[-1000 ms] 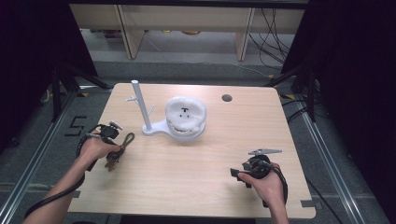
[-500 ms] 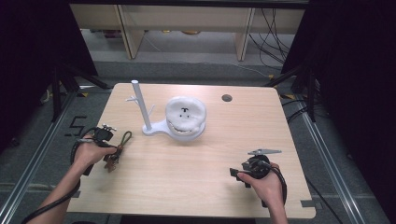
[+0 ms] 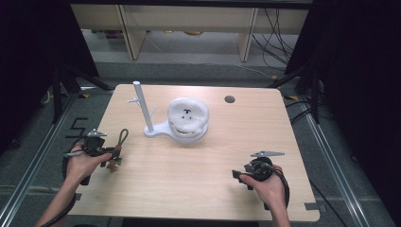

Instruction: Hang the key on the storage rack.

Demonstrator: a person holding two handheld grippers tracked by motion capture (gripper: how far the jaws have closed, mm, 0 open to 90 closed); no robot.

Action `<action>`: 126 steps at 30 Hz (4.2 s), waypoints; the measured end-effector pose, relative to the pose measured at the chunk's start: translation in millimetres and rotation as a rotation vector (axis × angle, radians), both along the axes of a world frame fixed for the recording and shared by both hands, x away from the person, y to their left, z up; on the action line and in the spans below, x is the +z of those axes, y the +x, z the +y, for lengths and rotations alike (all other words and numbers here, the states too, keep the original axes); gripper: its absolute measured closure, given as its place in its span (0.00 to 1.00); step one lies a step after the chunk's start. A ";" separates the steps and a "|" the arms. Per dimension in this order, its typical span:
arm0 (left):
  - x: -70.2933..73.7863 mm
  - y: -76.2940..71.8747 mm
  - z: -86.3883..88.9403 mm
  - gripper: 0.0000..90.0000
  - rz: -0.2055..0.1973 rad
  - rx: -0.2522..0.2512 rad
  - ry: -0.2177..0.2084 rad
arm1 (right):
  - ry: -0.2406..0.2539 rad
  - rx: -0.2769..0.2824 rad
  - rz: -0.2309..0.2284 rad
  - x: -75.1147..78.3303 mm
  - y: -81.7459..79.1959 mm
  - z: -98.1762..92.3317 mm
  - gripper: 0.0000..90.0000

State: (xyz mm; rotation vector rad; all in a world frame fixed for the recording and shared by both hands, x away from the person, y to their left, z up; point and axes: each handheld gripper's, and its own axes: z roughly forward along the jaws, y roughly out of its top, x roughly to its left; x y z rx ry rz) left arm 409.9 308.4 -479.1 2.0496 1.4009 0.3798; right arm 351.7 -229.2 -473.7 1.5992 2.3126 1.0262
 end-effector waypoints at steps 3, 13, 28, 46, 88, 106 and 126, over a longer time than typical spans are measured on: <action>1.0 -5.0 1.4 0.76 -0.026 -0.009 -0.017 | 0.000 -0.001 -0.002 0.2 -0.1 -0.1 0.42; 6.5 -19.4 0.5 0.76 -0.119 0.017 -0.084 | 0.018 0.008 0.023 0.7 -0.3 -1.7 0.42; 25.6 -29.2 -5.4 0.76 -0.232 0.050 -0.118 | 0.018 0.015 0.011 -0.2 -0.2 -2.2 0.42; 52.7 -25.7 -19.5 0.76 -0.332 0.032 -0.150 | 0.003 0.000 -0.001 -0.5 -0.4 -2.1 0.42; 90.3 -8.4 -37.2 0.76 -0.415 -0.003 -0.145 | 0.065 0.008 -0.012 -2.8 -0.3 -3.7 0.42; 78.7 4.4 -43.4 0.76 -0.381 0.001 -0.162 | 0.064 0.008 -0.001 -2.9 -0.7 -4.6 0.41; 68.1 17.8 -54.3 0.75 -0.363 0.003 -0.165 | 0.062 0.004 -0.014 -3.7 -0.7 -5.3 0.41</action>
